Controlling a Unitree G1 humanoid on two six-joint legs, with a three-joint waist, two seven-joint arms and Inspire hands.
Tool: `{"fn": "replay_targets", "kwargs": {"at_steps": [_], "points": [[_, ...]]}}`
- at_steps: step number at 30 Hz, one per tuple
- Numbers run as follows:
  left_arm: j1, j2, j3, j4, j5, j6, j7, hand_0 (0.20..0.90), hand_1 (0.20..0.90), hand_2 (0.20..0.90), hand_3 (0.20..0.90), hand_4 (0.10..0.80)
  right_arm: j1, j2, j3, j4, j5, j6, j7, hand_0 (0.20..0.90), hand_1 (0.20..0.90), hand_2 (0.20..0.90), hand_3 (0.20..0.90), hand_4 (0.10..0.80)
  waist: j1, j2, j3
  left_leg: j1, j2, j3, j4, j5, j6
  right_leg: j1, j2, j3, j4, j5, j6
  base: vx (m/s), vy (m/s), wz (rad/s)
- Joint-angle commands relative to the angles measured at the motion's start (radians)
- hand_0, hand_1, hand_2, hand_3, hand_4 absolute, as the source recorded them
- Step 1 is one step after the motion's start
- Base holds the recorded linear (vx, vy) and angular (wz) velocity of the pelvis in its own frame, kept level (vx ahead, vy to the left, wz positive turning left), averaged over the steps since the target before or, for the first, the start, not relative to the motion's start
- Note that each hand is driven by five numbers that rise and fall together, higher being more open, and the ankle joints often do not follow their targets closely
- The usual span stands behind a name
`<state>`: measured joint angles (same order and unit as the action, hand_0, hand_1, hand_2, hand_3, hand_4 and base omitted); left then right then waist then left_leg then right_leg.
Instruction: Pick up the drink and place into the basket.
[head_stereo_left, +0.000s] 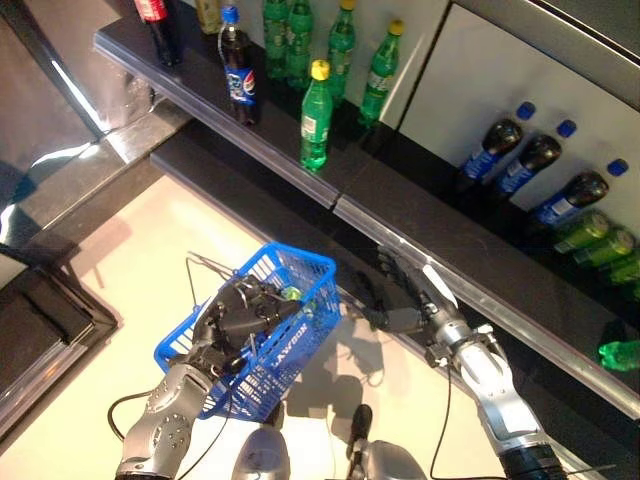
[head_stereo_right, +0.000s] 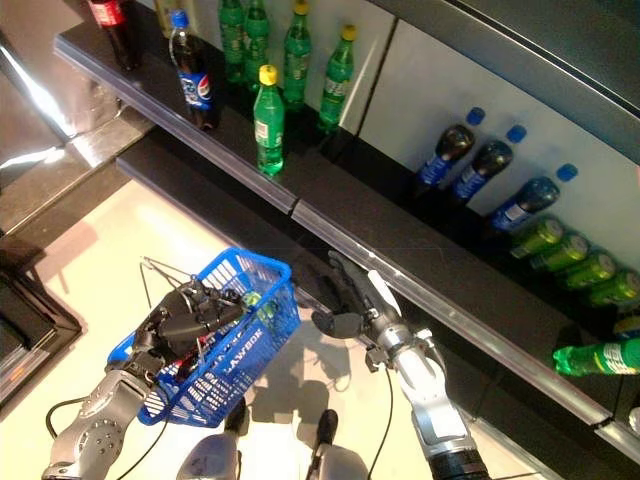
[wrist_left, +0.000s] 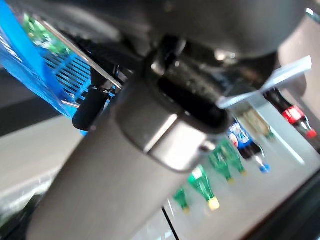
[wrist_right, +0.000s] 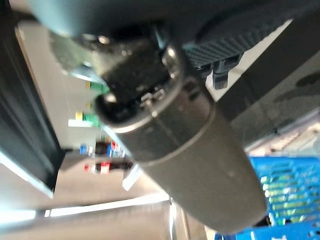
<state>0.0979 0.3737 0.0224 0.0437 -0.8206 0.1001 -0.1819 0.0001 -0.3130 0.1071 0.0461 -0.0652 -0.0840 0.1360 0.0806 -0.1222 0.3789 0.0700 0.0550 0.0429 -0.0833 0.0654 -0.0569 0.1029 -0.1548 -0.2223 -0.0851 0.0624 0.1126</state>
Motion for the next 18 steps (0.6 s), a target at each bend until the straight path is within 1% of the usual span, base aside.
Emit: {"fn": "replay_targets", "kwargs": {"at_steps": [1, 6, 14, 15, 17, 18], "points": [[-0.104, -0.068, 0.074, -0.198, -0.098, -0.374, -0.117, 0.3, 0.3, 0.3, 0.2, 0.1, 0.082, -0.055, 0.013, 0.005, 0.062, -0.134, -0.084, 0.9, 0.9, 0.9, 0.9, 0.8, -0.022, 0.096, -0.341, 0.01, -0.001, 0.022, -0.004, -0.027, 0.029, 0.018, -0.018, -0.004, 0.045, -0.01, 0.013, -0.002, -0.008, -0.12], [-0.088, -0.07, 0.086, -0.101, -0.066, -0.39, -0.055, 0.3, 0.3, 0.3, 0.2, 0.1, 0.121, -0.038, -0.026, 0.066, 0.094, -0.155, -0.166, 0.9, 0.9, 0.9, 0.9, 0.8, -0.052, 0.103, -0.339, 0.015, 0.0, 0.039, -0.004, -0.033, 0.031, 0.014, -0.019, 0.018, 0.044, -0.008, 0.013, -0.003, -0.003, -0.09], [-0.047, -0.086, 0.109, 0.054, -0.015, -0.411, -0.005, 0.3, 0.3, 0.3, 0.2, 0.1, 0.169, -0.012, -0.074, 0.173, 0.122, -0.185, -0.24, 0.9, 0.9, 0.9, 0.9, 0.8, -0.084, 0.106, -0.333, 0.025, 0.003, 0.063, -0.004, -0.04, 0.032, 0.009, -0.013, 0.055, 0.042, -0.006, 0.01, -0.005, 0.006, -0.07], [-0.036, -0.089, 0.108, 0.103, -0.002, -0.416, -0.004, 0.3, 0.3, 0.3, 0.2, 0.1, 0.175, -0.003, -0.082, 0.211, 0.138, -0.195, -0.26, 0.9, 0.9, 0.9, 0.9, 0.8, -0.09, 0.107, -0.329, 0.027, 0.005, 0.069, -0.004, -0.041, 0.031, 0.006, -0.012, 0.061, 0.044, -0.006, 0.008, -0.02, 0.015, -0.11], [-0.034, -0.094, 0.109, 0.149, 0.02, -0.425, -0.003, 0.3, 0.3, 0.3, 0.2, 0.1, 0.176, 0.006, -0.09, 0.239, 0.156, -0.2, -0.269, 0.9, 0.9, 0.9, 0.9, 0.8, -0.094, 0.108, -0.327, 0.029, 0.006, 0.073, -0.004, -0.043, 0.032, 0.005, -0.01, 0.067, 0.044, -0.006, 0.006, -0.023, 0.014, -0.28], [-0.034, -0.095, 0.109, 0.202, 0.043, -0.428, -0.003, 0.3, 0.3, 0.3, 0.2, 0.1, 0.175, 0.021, -0.101, 0.271, 0.212, -0.191, -0.281, 0.9, 0.9, 0.9, 0.9, 0.8, -0.1, 0.108, -0.326, 0.031, 0.007, 0.078, -0.004, -0.044, 0.031, 0.005, -0.008, 0.072, 0.043, -0.006, 0.005, -0.022, 0.012, -0.26]]}}
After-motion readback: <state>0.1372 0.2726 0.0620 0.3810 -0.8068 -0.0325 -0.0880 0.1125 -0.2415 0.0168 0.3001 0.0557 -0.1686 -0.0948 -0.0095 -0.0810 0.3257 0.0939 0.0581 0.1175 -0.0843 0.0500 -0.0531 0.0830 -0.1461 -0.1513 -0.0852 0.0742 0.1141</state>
